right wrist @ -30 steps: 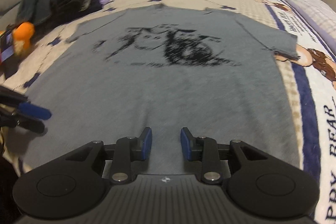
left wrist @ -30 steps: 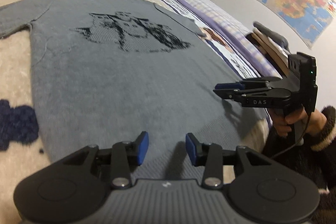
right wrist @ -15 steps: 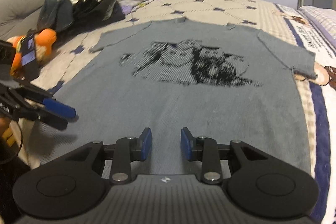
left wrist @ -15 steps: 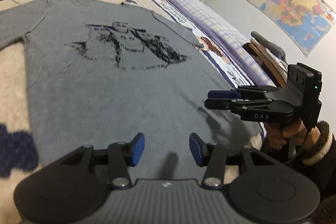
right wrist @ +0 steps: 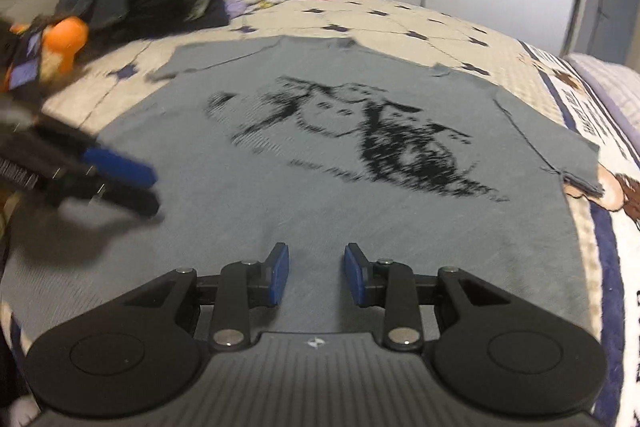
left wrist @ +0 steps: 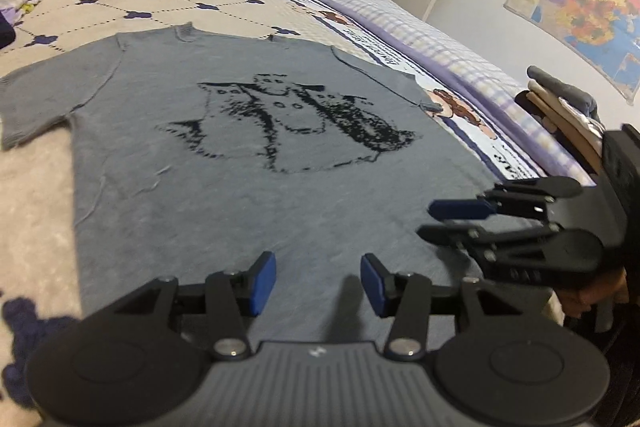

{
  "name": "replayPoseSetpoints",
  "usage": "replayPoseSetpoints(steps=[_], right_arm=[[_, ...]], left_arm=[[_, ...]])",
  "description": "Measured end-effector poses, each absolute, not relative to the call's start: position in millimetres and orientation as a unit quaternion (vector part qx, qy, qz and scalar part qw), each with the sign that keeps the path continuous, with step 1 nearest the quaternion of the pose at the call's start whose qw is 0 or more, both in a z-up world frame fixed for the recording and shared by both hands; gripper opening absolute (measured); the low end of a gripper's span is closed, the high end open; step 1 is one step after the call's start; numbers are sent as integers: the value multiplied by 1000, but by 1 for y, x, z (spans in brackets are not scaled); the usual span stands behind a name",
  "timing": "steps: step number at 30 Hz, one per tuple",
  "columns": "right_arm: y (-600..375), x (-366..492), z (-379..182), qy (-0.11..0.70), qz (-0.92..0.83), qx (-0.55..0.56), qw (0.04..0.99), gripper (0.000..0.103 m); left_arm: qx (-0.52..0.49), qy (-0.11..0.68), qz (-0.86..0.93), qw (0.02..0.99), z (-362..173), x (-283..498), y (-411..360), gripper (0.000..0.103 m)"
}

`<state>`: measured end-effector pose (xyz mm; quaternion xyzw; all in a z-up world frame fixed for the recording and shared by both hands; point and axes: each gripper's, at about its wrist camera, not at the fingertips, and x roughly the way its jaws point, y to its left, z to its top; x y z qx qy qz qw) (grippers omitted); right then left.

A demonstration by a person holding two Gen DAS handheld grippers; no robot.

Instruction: Fold clothes

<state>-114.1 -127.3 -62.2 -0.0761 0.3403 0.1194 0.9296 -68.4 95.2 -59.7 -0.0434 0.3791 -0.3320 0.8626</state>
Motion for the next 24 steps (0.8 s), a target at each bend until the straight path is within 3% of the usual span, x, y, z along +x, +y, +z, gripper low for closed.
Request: replayPoseSetpoints(steps=[11, 19, 24], right_arm=[[-102, -153, -52, 326, 238, -84, 911, 33], [-136, -118, -50, 309, 104, -49, 944, 34], [-176, -100, -59, 318, 15, -28, 948, 34]], left_arm=[[-40, 374, -350, 858, -52, -85, 126, 51], [-45, 343, -365, 864, -48, -72, 92, 52], [1, 348, -373, 860, -58, -71, 68, 52]])
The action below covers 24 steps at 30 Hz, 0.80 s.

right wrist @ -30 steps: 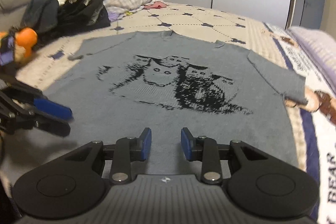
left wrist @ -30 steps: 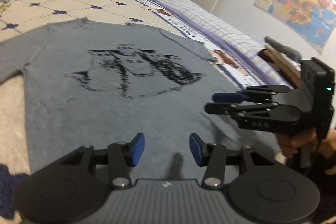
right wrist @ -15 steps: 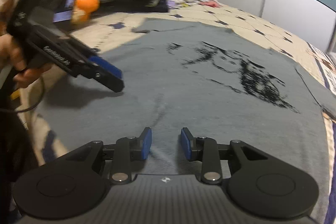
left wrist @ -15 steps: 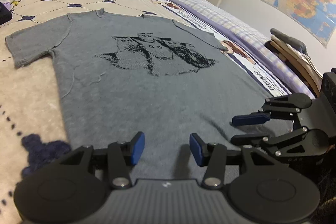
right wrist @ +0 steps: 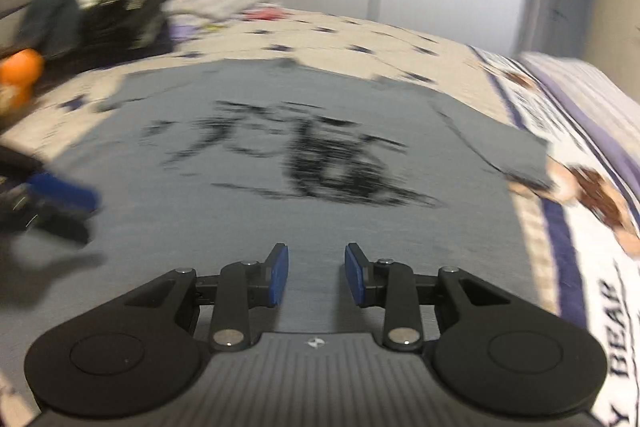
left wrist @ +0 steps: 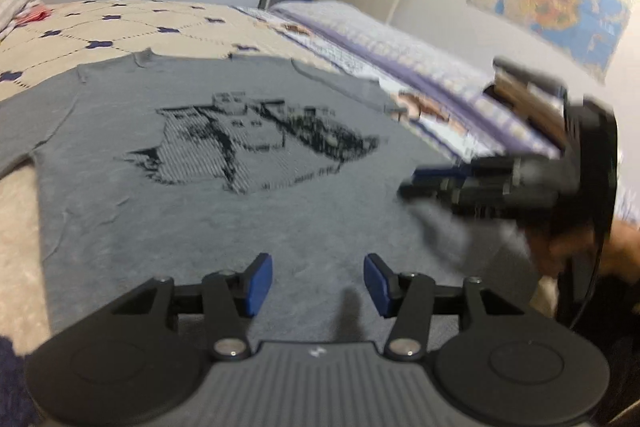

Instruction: Fold clothes

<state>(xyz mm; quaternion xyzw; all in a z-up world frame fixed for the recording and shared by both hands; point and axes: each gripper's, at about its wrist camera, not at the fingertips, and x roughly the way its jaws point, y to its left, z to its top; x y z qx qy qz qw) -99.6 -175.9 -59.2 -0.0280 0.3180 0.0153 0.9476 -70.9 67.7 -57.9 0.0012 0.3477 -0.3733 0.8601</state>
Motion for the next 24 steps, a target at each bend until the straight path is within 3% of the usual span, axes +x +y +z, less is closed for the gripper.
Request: replayPoseSetpoints(steps=[19, 24], right_arm=[[-289, -128, -67, 344, -141, 104, 923, 37], [-304, -131, -64, 340, -155, 156, 914, 37]], left_arm=[[-27, 355, -370, 858, -62, -106, 145, 53], [-63, 359, -344, 866, -50, -100, 150, 58]])
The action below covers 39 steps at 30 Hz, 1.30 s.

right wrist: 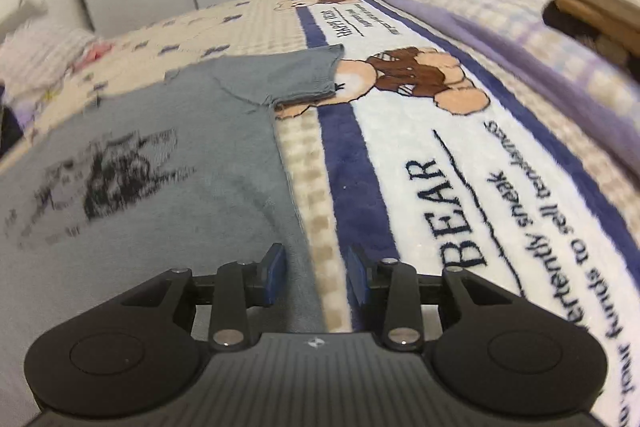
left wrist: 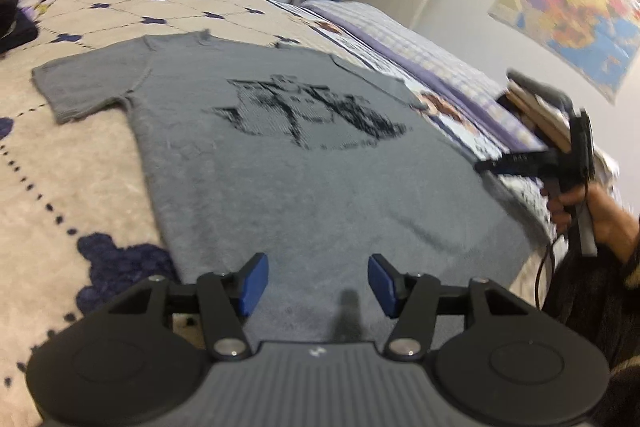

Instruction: Fold clothes

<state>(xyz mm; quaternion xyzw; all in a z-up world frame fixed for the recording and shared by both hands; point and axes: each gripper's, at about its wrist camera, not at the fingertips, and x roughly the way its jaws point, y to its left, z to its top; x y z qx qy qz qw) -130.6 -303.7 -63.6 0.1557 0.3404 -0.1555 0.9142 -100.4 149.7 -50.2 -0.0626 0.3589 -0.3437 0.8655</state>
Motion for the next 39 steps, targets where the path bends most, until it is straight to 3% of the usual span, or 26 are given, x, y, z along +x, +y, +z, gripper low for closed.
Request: replayPoseSetpoints(steps=[11, 23, 31, 34, 39], right_arm=[[-304, -117, -64, 359, -140, 185, 904, 37], [-319, -178, -58, 401, -97, 276, 868, 34], [-303, -208, -60, 426, -77, 286, 855, 31], [-297, -206, -60, 434, -76, 259, 859, 10], [-287, -203, -51, 431, -58, 231, 870, 7]], left_arm=[[-73, 333, -347, 874, -32, -77, 101, 62], [-41, 363, -392, 844, -33, -59, 16, 63], [-85, 379, -448, 805, -26, -73, -38, 63], [-86, 392, -455, 795, -28, -79, -58, 63], [-87, 411, -477, 772, -32, -84, -77, 61]])
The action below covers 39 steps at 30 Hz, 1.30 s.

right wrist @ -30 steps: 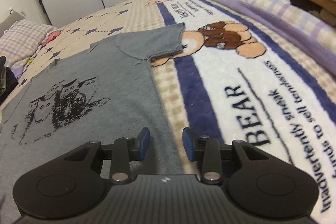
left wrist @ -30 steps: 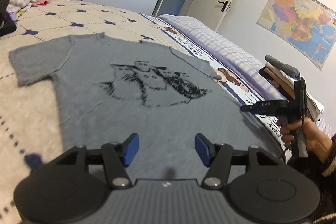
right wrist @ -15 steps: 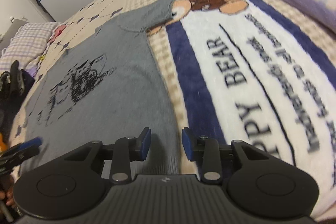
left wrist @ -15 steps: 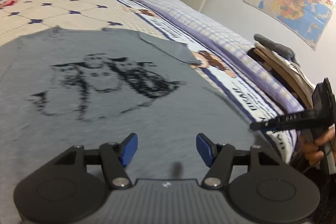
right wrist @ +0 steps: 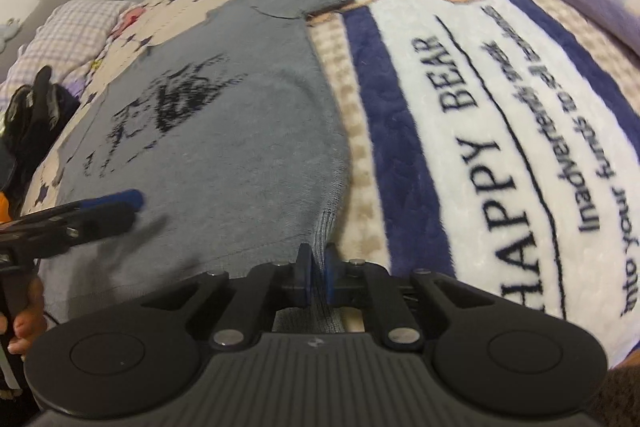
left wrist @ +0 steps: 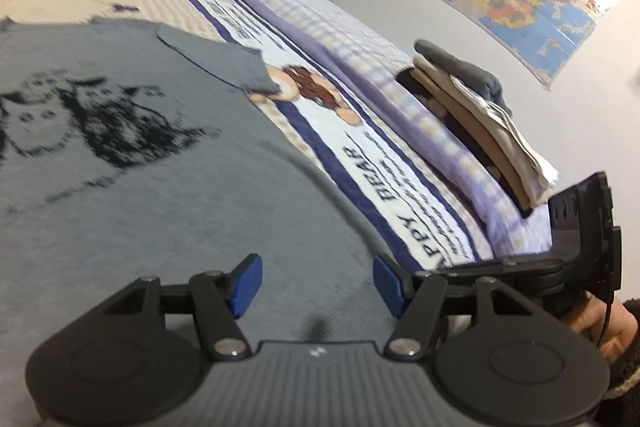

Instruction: Fold clothes

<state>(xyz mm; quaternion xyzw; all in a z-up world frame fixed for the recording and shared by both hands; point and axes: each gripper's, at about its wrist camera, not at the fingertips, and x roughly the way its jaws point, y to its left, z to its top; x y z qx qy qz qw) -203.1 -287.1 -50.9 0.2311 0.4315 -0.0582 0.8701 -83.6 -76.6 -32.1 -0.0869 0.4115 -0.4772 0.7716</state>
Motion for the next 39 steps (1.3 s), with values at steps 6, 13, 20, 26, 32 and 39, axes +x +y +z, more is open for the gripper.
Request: replayPoseSetpoints(steps=[6, 13, 20, 26, 32, 39], right_arm=[[-275, -198, -40, 427, -26, 221, 876, 7], [-260, -184, -36, 429, 19, 198, 881, 7], [-242, -169, -32, 443, 64, 171, 878, 7], [-232, -158, -30, 450, 98, 171, 871, 7], [-241, -150, -28, 471, 94, 199, 854, 11], [-293, -137, -12, 442, 28, 239, 864, 22]], left_arm=[[-161, 459, -505, 713, -46, -71, -75, 54], [-223, 481, -499, 685, -60, -60, -79, 54], [-242, 486, -484, 687, -67, -52, -87, 50], [-223, 497, -450, 708, -72, -45, -89, 18], [-200, 511, -428, 719, -76, -39, -84, 6], [-190, 517, -423, 719, -83, -37, -80, 6]])
